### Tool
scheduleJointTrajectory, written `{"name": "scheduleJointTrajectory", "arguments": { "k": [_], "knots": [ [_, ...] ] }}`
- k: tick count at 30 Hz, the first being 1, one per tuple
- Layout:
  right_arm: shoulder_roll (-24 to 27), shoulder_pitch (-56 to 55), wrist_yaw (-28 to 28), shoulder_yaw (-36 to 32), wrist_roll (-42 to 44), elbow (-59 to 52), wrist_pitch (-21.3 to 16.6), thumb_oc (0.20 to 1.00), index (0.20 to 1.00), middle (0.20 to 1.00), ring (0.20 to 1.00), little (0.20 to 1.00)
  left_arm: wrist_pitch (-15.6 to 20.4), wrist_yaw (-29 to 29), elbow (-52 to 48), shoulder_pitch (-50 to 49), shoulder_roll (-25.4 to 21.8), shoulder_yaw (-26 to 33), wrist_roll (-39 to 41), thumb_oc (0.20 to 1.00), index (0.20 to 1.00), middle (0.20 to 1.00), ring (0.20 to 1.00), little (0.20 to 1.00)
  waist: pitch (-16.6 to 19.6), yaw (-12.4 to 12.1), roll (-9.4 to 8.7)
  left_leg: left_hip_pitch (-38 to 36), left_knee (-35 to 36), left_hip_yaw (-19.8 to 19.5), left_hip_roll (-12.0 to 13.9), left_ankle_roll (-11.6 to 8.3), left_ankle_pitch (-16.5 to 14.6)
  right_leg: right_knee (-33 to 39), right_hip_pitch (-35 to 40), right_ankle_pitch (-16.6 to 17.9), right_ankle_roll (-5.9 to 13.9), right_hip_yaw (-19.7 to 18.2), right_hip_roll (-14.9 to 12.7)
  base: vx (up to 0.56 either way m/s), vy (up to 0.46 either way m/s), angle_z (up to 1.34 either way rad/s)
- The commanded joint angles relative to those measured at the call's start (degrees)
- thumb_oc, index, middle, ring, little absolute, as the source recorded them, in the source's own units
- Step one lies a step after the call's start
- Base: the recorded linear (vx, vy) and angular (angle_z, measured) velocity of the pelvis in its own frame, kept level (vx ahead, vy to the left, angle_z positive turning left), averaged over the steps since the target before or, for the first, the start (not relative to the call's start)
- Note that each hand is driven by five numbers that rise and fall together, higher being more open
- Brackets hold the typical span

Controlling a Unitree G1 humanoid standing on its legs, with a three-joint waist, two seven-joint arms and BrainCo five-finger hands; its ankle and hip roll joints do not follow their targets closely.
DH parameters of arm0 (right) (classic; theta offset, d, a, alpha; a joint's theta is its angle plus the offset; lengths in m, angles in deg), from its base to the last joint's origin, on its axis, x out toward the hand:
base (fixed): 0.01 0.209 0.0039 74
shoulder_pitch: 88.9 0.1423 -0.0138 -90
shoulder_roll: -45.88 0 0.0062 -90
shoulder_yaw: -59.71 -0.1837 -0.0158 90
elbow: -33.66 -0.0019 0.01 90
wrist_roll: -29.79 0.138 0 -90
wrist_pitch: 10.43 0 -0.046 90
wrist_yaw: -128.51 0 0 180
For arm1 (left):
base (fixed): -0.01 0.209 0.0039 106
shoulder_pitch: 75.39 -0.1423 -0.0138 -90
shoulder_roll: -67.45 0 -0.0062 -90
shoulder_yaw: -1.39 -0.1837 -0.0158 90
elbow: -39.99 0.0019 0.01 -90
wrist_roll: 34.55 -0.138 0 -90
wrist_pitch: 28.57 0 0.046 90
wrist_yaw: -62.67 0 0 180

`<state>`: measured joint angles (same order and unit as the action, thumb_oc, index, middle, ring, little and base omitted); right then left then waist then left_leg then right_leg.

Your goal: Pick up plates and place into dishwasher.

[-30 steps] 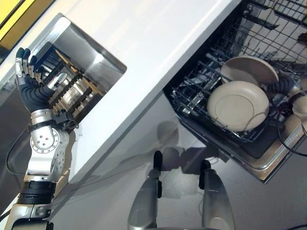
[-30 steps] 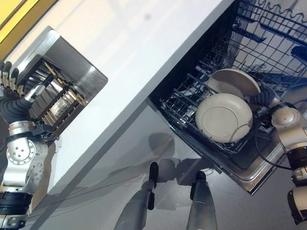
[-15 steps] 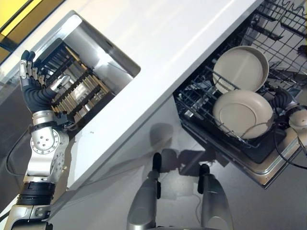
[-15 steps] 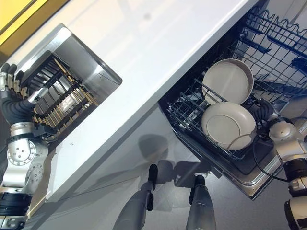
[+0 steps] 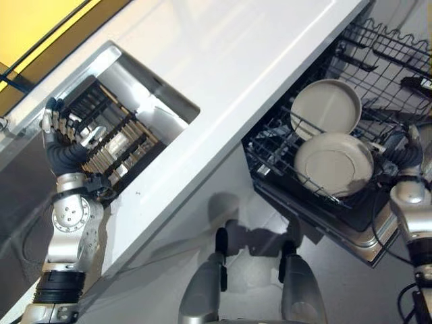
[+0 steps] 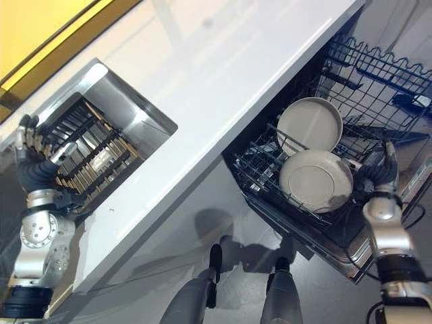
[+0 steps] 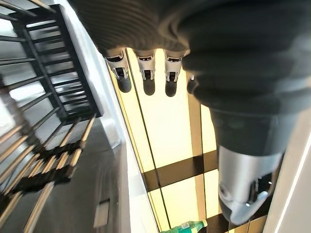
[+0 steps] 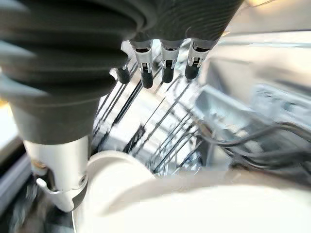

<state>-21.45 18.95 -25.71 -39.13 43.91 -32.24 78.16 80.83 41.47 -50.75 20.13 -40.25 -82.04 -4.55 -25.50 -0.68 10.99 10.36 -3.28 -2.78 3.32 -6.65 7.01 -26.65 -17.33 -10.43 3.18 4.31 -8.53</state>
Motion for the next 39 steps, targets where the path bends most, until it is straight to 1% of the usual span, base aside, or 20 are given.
{"name": "scheduleJointTrajectory", "arguments": {
  "k": [1,4,7,10,14,16,19,21,23,28,34,37,39],
  "knots": [
    [-0.3,-0.7,7.5,-2.7,2.6,-3.6,-5.2,1.0,1.0,1.0,1.0,1.0,3.0,0.2,-0.3,-1.8,2.6,2.8,-1.5,1.0,1.0,1.0,1.0,1.0,2.7,1.2,-1.0,-0.7,-12.8,-0.6,-2.0,2.67,-9.4,14.6,6.3,8.0,-1.58,-0.2,0.0,0.02,0.12,-0.14],
    [-1.1,-2.0,9.7,-3.6,1.9,-3.5,-6.4,1.0,1.0,1.0,1.0,1.0,3.0,0.9,-0.3,-3.5,3.5,2.8,-0.8,1.0,1.0,1.0,1.0,1.0,2.7,1.3,-0.13,0.1,-16.4,-0.3,-2.2,2.81,-9.4,12.9,6.4,7.4,-2.24,-0.1,-0.4,0.02,0.095,-0.04],
    [-1.5,-2.5,12.0,-4.0,1.9,-3.4,-7.5,1.0,1.0,1.0,1.0,1.0,3.3,2.5,-0.1,-3.9,4.0,2.6,0.3,1.0,1.0,1.0,1.0,1.0,2.4,1.9,0.4,0.9,-19.0,1.8,-1.6,2.61,-8.6,12.1,6.7,7.1,-2.9,0.4,-1.0,-0.04,0.086,0.05],
    [-1.3,-2.2,10.2,-3.7,1.6,-3.0,-7.4,1.0,1.0,1.0,1.0,1.0,3.3,3.5,0.0,-3.1,4.0,2.1,1.4,1.0,1.0,1.0,1.0,1.0,2.3,2.5,0.84,1.2,-19.4,2.9,-1.2,2.34,-7.9,11.8,6.4,7.1,-2.89,0.4,-1.9,-0.06,0.123,0.1],
    [0.6,0.0,5.4,-2.5,3.6,-1.4,-7.8,1.0,1.0,1.0,1.0,1.0,3.8,3.6,0.0,-2.8,5.1,1.5,1.4,1.0,1.0,1.0,1.0,1.0,1.9,3.1,1.94,2.1,-20.4,3.4,-1.9,2.07,-7.5,11.0,4.9,6.9,-2.63,-0.5,-2.9,-0.02,0.178,0.09],
    [1.7,1.6,2.9,-1.9,5.6,0.0,-9.2,1.0,1.0,1.0,1.0,1.0,3.8,2.9,0.0,-2.2,5.4,1.1,1.5,1.0,1.0,1.0,1.0,1.0,1.1,3.4,2.58,3.4,-21.3,3.6,-2.5,2.05,-7.8,10.0,3.1,7.0,-2.4,-1.5,-3.4,-0.06,0.172,0.05],
    [2.0,3.6,1.0,-0.8,8.0,1.1,-11.3,1.0,1.0,1.0,1.0,1.0,3.9,2.0,0.3,-1.2,5.2,0.1,1.4,1.0,1.0,1.0,1.0,1.0,-0.3,3.7,3.19,5.0,-21.9,3.9,-3.2,2.09,-8.1,9.5,0.9,7.5,-2.01,-2.5,-3.7,-0.07,0.114,-0.17],
    [1.8,5.3,0.5,-0.1,9.4,0.9,-11.6,1.0,1.0,1.0,1.0,1.0,4.1,1.1,0.4,0.0,5.3,-0.5,0.8,1.0,1.0,1.0,1.0,1.0,-1.4,3.7,3.48,6.0,-22.0,3.9,-3.9,2.23,-8.1,9.2,-0.6,7.8,-1.74,-2.9,-3.9,-0.09,0.106,-0.08],
    [1.9,7.0,-0.3,0.1,10.2,1.5,-12.3,1.0,1.0,1.0,1.0,1.0,4.8,0.7,0.7,0.7,5.5,-0.9,0.7,1.0,1.0,1.0,1.0,1.0,-2.5,3.6,3.83,7.0,-22.1,3.7,-4.4,2.37,-8.3,8.9,-1.8,8.2,-1.57,-3.2,-4.1,-0.07,0.105,-0.04],
    [1.6,10.2,-2.3,0.4,13.2,3.3,-14.7,1.0,1.0,1.0,1.0,1.0,4.9,-0.2,0.5,2.2,5.6,-1.2,0.6,1.0,1.0,1.0,1.0,1.0,-4.3,3.1,4.43,9.4,-22.2,3.9,-5.1,2.64,-8.6,8.4,-4.6,8.8,-0.92,-3.7,-4.6,-0.04,0.084,0.0],
    [0.9,14.7,-5.9,1.3,16.0,3.8,-17.5,1.0,1.0,1.0,1.0,1.0,3.9,-0.6,-0.4,3.6,5.3,-2.3,0.1,1.0,1.0,1.0,1.0,1.0,-4.3,1.3,4.64,13.9,-22.2,3.3,-6.1,3.18,-9.4,8.1,-9.2,10.0,0.09,-3.9,-5.3,-0.02,0.038,0.03],
    [-0.3,16.8,-6.4,2.7,15.1,3.6,-18.4,1.0,1.0,1.0,1.0,1.0,4.2,-1.1,-0.2,4.6,4.8,-3.1,-0.1,1.0,1.0,1.0,1.0,1.0,-4.3,0.6,4.3,15.2,-21.4,3.3,-6.3,3.5,-9.8,8.7,-10.5,10.8,0.5,-4.0,-5.4,-0.01,0.012,0.13],
    [-1.1,18.3,-6.2,3.8,13.8,3.6,-18.4,1.0,1.0,1.0,1.0,1.0,4.3,-1.3,0.0,5.4,4.7,-3.5,-0.5,1.0,1.0,1.0,1.0,1.0,-4.3,0.1,4.2,15.5,-20.6,3.2,-6.4,3.65,-9.8,9.1,-10.9,11.3,0.77,-3.9,-5.5,0.01,0.029,0.1]
  ]
}}
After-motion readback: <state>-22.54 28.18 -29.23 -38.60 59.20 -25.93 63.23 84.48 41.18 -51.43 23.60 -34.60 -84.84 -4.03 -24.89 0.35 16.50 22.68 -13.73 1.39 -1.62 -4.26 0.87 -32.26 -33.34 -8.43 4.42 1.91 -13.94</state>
